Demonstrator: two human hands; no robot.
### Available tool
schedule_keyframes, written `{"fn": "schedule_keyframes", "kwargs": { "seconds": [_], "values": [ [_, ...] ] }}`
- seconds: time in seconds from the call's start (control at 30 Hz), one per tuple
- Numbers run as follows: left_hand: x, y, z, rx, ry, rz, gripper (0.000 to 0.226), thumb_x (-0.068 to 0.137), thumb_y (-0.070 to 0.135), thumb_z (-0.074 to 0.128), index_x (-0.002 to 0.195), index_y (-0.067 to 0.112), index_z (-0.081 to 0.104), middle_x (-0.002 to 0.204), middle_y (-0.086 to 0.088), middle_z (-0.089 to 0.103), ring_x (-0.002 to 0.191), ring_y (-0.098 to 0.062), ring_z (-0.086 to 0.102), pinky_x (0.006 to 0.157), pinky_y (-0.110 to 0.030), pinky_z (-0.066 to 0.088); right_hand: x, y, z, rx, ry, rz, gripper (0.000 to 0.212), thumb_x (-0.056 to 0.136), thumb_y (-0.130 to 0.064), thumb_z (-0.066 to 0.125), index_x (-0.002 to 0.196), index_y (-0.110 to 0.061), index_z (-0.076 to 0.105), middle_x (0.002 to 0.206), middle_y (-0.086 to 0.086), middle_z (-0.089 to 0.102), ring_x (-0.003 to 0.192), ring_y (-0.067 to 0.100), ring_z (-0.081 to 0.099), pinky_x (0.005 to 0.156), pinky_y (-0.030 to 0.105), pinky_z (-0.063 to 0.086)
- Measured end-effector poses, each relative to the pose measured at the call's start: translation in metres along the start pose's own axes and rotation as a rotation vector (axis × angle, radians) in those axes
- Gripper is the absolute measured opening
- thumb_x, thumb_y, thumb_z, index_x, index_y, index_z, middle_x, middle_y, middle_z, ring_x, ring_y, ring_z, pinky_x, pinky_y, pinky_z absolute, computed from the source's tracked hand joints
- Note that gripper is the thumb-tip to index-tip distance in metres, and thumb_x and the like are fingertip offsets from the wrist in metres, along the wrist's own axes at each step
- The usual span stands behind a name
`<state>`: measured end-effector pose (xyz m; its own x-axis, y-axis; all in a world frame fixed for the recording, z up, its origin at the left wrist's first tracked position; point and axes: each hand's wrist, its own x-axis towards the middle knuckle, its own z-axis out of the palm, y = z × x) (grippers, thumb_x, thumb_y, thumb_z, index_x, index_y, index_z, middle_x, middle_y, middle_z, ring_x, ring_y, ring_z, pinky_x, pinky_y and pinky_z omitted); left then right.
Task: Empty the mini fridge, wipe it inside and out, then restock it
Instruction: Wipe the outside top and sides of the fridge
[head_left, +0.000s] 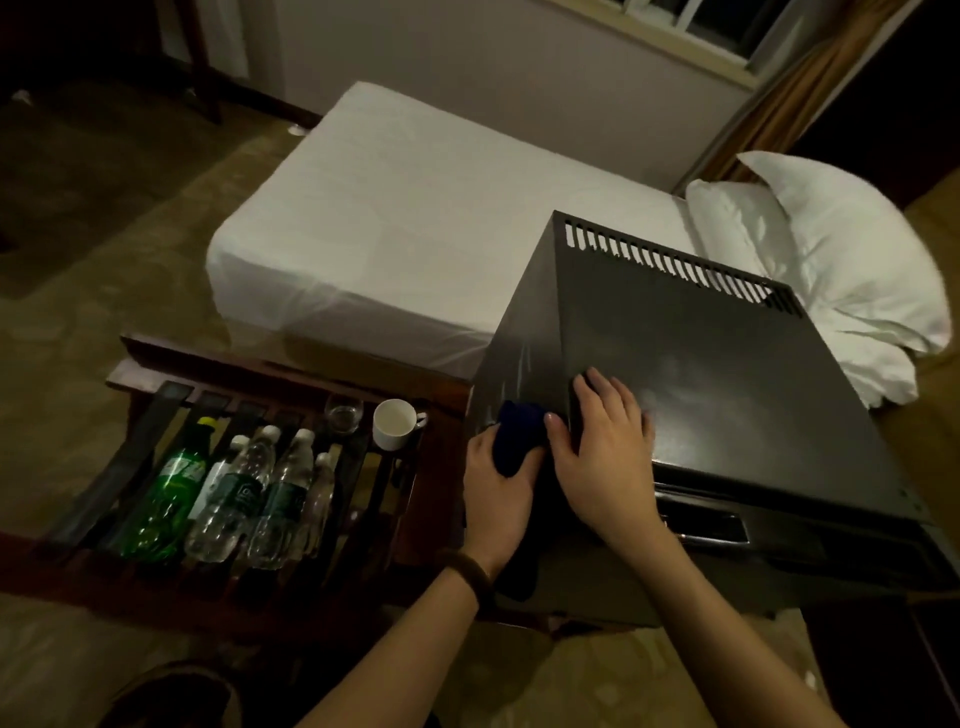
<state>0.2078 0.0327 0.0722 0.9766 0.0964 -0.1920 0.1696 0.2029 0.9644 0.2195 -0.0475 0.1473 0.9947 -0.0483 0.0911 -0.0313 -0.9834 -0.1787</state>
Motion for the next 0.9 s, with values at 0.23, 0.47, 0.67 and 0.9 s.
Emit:
{"fn": "schedule_keyframes", "kwargs": {
  "seconds": [0.23, 0.47, 0.67, 0.9],
  "values": [
    [0.027, -0.013, -0.028, 0.036, -0.273, 0.100, 0.035, 0.084, 0.018, 0.065, 0.114, 0.030, 0.051, 0.127, 0.000, 0.044, 0.114, -0.015, 0.051, 0.097, -0.031, 0.046, -0.019, -0.010, 0.007, 0.007, 0.459, 0.092, 0.018, 0.083, -0.018, 0.066, 0.098, -0.008, 0.068, 0.105, 0.008, 0.063, 0.099, 0.027, 0.055, 0.072, 0.034, 0.048],
    [0.048, -0.014, -0.021, 0.083, -0.334, 0.378, 0.045, 0.067, 0.054, 0.060, 0.107, 0.051, 0.040, 0.132, 0.019, 0.030, 0.120, 0.002, 0.038, 0.102, -0.015, 0.035, -0.045, -0.031, 0.038, -0.113, 0.603, 0.195, 0.038, 0.082, -0.031, 0.047, 0.104, -0.006, 0.065, 0.102, 0.011, 0.060, 0.099, 0.024, 0.045, 0.079, 0.038, 0.045],
    [0.094, -0.014, -0.009, -0.017, -0.347, 0.388, 0.047, 0.060, 0.045, 0.063, 0.103, 0.048, 0.044, 0.130, 0.017, 0.037, 0.112, 0.007, 0.043, 0.094, -0.006, 0.035, -0.001, -0.045, 0.021, -0.268, 0.426, 0.106, 0.020, 0.079, -0.013, 0.065, 0.098, -0.007, 0.067, 0.102, 0.008, 0.065, 0.095, 0.026, 0.059, 0.076, 0.037, 0.052],
    [0.207, -0.045, 0.005, -0.010, -0.274, 0.117, 0.045, 0.082, 0.022, 0.066, 0.122, 0.006, 0.052, 0.122, -0.016, 0.054, 0.115, -0.030, 0.053, 0.100, -0.045, 0.042, 0.007, -0.042, 0.047, -0.642, 0.277, 0.088, 0.055, 0.075, -0.014, 0.031, 0.118, -0.001, 0.061, 0.129, 0.029, 0.051, 0.115, 0.046, 0.052, 0.083, 0.056, 0.050]
  ]
}}
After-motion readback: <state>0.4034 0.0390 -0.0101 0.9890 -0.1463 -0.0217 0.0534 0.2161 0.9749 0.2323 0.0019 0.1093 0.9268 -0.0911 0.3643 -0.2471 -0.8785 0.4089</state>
